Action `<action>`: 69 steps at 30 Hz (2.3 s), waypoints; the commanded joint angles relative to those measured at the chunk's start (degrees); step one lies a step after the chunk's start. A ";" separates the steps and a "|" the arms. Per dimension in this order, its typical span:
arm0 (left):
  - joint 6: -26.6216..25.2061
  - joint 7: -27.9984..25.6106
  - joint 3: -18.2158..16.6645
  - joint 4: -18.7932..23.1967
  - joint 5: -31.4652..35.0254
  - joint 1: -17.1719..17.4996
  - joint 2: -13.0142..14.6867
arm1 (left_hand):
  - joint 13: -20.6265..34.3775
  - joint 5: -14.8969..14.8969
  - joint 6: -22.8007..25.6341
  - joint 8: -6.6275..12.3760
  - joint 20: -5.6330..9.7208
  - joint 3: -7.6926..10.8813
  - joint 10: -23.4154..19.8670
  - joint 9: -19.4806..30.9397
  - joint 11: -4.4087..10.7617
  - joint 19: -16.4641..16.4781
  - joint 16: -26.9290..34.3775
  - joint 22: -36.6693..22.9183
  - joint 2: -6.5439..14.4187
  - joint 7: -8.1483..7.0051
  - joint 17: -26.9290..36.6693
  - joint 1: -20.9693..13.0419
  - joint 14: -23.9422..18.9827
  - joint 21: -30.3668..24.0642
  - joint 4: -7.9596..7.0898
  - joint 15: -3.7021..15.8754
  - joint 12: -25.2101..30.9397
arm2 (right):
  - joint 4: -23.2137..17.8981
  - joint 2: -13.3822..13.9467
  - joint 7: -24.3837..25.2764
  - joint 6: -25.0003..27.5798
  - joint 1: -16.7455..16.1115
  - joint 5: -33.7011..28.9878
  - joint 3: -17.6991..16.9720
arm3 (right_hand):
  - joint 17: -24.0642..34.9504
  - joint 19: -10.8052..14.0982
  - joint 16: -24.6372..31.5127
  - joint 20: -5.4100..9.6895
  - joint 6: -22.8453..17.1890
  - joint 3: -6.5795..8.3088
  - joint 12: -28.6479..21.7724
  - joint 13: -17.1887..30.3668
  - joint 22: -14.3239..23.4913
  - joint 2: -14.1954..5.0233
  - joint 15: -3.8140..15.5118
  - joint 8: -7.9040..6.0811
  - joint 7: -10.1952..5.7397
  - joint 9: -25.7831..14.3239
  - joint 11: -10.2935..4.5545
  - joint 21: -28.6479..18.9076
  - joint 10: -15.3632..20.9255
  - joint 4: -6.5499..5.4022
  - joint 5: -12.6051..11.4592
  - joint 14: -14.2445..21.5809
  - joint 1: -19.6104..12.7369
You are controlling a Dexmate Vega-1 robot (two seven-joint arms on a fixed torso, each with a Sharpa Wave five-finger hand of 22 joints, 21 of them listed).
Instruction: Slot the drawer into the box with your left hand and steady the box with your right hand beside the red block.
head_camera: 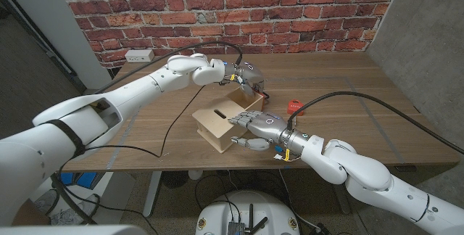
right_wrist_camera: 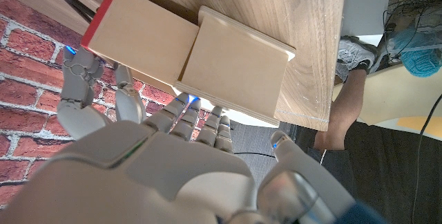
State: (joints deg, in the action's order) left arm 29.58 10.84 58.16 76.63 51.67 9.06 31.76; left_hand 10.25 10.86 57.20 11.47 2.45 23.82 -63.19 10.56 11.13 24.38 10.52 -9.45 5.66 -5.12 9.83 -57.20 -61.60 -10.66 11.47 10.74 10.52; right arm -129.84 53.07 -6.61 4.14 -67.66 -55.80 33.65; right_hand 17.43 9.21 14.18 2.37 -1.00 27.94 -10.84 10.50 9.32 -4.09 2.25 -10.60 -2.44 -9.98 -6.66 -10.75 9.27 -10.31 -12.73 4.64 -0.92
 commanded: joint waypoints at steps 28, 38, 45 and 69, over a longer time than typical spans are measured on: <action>-1.06 -0.60 -2.09 3.32 1.39 1.95 2.55 | 0.24 0.30 0.42 0.25 9.04 2.60 -0.30 0.04 0.71 -0.03 -0.01 -0.14 0.06 -0.15 0.14 0.60 0.32 0.06 -1.59 3.11 0.32 | 0.35 -0.22 -0.65 0.26 0.72 0.53 0.25 | 0.38 0.83 -0.10 7.32 0.09 0.41 -0.36 0.31 0.18 -6.02 5.30 -0.09 0.18 -0.16 0.38 -0.20 0.32 0.18 -0.13 -0.25 0.46; -3.14 0.19 -2.73 5.03 1.46 3.02 2.82 | 0.25 0.29 0.20 0.18 9.04 2.77 -0.26 0.04 0.72 -0.04 -0.01 -0.14 0.01 -0.08 0.14 0.75 0.39 0.07 -1.58 3.10 0.33 | 0.22 -0.20 -1.04 0.49 0.74 0.64 0.32 | 0.42 0.95 -0.12 7.27 0.01 0.41 -0.37 0.31 0.17 -5.99 5.18 -0.12 0.29 -0.16 0.45 -0.19 0.35 0.18 -0.12 -0.21 0.47; -4.86 0.94 -2.78 5.81 1.78 3.57 2.48 | 0.25 0.29 0.22 0.20 9.03 2.86 -0.19 0.04 0.71 -0.04 -0.02 -0.14 -0.09 -0.09 0.14 0.83 0.46 0.07 -1.54 3.11 0.33 | 0.11 -0.18 -1.24 0.66 0.67 0.82 0.30 | 0.46 1.01 -0.13 7.21 -0.01 0.39 -0.35 0.31 0.17 -5.97 5.17 -0.13 0.29 -0.16 0.51 -0.17 0.33 0.17 -0.11 -0.18 0.49; -6.79 2.00 -2.19 6.35 1.34 4.19 1.87 | 0.25 0.27 -0.04 0.14 9.00 3.24 0.20 0.02 0.70 0.03 0.03 -0.13 -0.25 0.11 0.17 1.18 0.61 0.05 -1.54 3.12 0.30 | 0.42 -0.01 -0.77 0.70 0.61 2.25 -0.07 | 0.53 1.23 -0.15 7.23 -0.03 0.34 -0.36 0.32 0.18 -5.91 5.06 -0.12 0.30 -0.16 0.56 -0.18 0.36 0.17 -0.09 -0.08 0.52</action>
State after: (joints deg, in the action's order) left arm 23.50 12.26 55.72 82.57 53.56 12.79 33.62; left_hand 10.25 10.79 56.96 11.28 2.45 24.54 -62.98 10.26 11.39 24.39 10.52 -9.45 5.20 -5.50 9.80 -56.32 -61.19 -10.66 12.19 10.54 10.63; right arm -129.66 52.93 -7.68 4.85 -67.02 -54.36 33.85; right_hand 17.71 9.98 14.18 2.23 -1.00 27.94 -10.85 10.56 9.23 -4.09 2.07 -10.60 -2.44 -9.98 -6.45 -10.63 9.46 -10.31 -12.73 4.39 -0.92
